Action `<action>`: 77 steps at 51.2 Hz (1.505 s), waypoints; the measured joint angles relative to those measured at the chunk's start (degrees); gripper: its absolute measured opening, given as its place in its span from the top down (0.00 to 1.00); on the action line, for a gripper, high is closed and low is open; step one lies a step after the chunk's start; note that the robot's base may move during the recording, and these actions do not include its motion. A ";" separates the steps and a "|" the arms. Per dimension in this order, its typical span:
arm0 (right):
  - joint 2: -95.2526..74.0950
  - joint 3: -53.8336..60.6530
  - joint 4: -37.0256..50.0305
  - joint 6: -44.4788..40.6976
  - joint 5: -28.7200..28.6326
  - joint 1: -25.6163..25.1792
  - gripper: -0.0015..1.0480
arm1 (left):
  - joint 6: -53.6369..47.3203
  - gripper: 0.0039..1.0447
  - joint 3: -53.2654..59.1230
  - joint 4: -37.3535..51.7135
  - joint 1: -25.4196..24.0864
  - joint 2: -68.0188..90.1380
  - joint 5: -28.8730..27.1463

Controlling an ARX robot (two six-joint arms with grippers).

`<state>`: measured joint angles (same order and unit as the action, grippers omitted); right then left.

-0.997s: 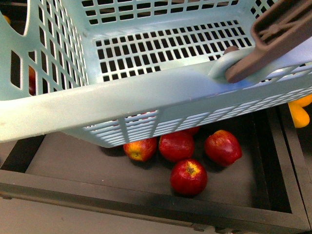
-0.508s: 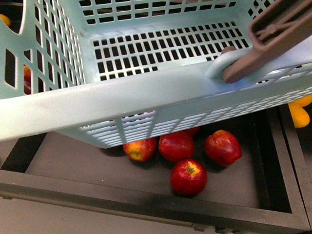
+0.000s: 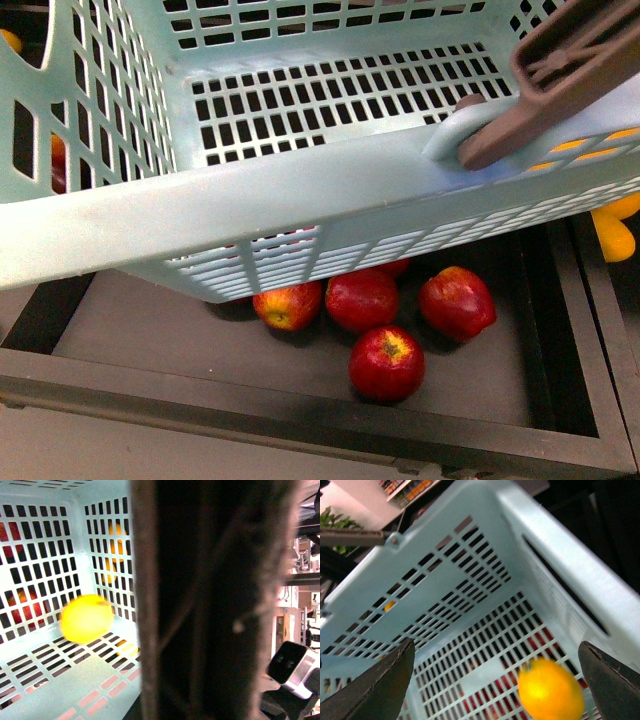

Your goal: Pick lemon and mango into basket

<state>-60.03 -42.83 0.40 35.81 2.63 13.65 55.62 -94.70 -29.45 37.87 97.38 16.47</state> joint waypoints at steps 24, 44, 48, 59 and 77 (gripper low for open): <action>14.49 23.85 25.62 -33.90 1.40 -9.33 0.68 | 0.04 0.96 0.02 -0.02 -0.13 0.24 0.04; 25.27 34.82 25.97 -35.43 -2.62 -13.46 0.98 | -0.04 0.96 0.02 -0.02 -0.15 0.24 -0.15; 26.73 35.74 25.46 -35.45 -2.62 -13.46 0.98 | 0.00 0.96 0.02 -0.02 -0.15 0.24 0.00; 31.82 38.36 22.88 -35.45 -2.62 -13.46 0.98 | -0.02 0.96 0.02 -0.02 -0.15 0.24 -0.11; 39.26 40.70 18.05 -35.52 -2.62 -13.46 0.87 | 0.00 0.96 0.02 -0.02 -0.15 0.24 -0.02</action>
<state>-20.78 -2.13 18.46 0.30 0.01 0.19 55.62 -94.67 -29.47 37.71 97.62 16.45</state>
